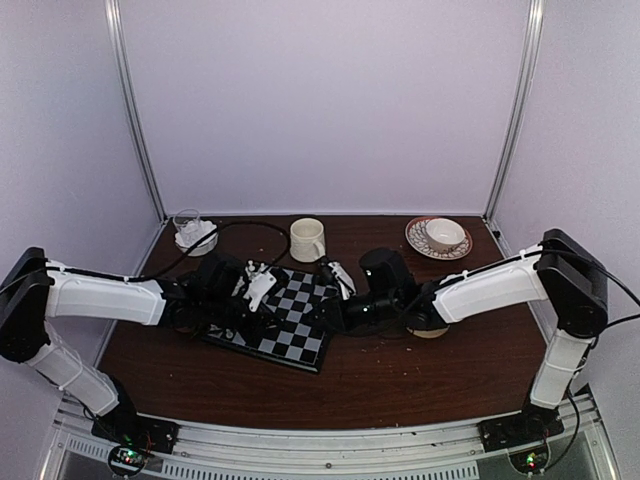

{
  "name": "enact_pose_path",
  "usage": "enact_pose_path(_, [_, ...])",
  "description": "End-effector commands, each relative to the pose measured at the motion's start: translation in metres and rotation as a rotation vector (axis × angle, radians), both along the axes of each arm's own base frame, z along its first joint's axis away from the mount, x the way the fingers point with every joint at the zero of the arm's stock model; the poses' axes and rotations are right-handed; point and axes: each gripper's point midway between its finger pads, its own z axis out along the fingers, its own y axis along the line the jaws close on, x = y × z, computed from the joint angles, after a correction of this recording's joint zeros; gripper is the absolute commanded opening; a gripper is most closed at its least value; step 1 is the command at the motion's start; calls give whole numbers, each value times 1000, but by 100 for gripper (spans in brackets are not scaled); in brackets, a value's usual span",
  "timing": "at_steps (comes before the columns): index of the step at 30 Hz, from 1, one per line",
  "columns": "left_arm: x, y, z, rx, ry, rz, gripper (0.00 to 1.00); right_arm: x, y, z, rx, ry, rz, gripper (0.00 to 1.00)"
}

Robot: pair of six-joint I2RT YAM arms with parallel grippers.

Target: Set up the chess pieces on the board

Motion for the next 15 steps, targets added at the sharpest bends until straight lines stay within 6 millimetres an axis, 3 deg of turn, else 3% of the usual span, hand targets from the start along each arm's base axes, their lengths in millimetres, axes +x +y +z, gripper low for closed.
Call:
enact_pose_path(1, [-6, -23, 23, -110, -80, -112, 9, -6, 14, 6, 55, 72, 24, 28])
enact_pose_path(7, [-14, -25, 30, -138, -98, -148, 10, -8, 19, 3, 61, 111, 36, 36])
enact_pose_path(15, [-20, -28, 34, -160, -110, -181, 11, -10, 20, 15, 119, 151, 32, 40])
